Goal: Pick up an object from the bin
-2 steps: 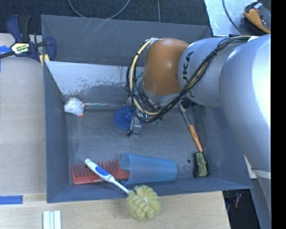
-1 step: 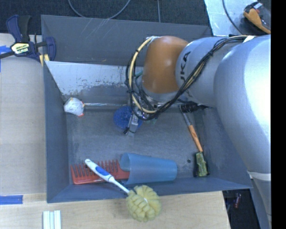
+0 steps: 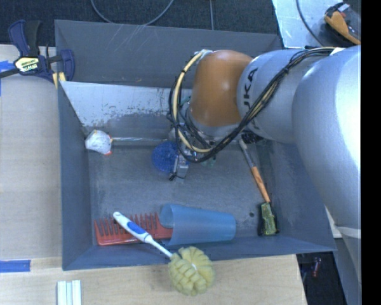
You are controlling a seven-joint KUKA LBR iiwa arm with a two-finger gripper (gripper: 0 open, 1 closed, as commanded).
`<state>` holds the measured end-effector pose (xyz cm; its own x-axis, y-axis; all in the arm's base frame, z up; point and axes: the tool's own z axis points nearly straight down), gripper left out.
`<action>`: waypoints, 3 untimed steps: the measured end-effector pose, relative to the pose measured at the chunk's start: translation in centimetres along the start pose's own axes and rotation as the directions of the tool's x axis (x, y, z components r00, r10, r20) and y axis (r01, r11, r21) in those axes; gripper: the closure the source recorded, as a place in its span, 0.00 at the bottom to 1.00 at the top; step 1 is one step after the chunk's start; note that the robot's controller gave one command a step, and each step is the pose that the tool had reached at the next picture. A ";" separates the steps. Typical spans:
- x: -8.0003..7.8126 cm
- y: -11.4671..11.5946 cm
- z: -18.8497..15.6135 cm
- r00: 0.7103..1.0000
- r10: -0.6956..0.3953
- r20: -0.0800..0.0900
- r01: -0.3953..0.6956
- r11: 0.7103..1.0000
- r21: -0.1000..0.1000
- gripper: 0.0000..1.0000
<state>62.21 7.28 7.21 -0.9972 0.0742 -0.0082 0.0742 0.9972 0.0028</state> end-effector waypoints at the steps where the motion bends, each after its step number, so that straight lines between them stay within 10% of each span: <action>1: -0.3 0.0 0.1 0.989 0.150 -0.013 -0.150 0.989 0.001 1.00; 3: -0.2 0.0 -0.7 0.988 0.151 -0.017 -0.151 0.989 0.002 1.00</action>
Offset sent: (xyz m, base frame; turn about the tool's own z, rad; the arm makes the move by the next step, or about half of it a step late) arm 0.0000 0.0000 0.0000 0.0000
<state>62.39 7.22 7.95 -0.9746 0.2238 0.0090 0.2238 0.9746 0.0024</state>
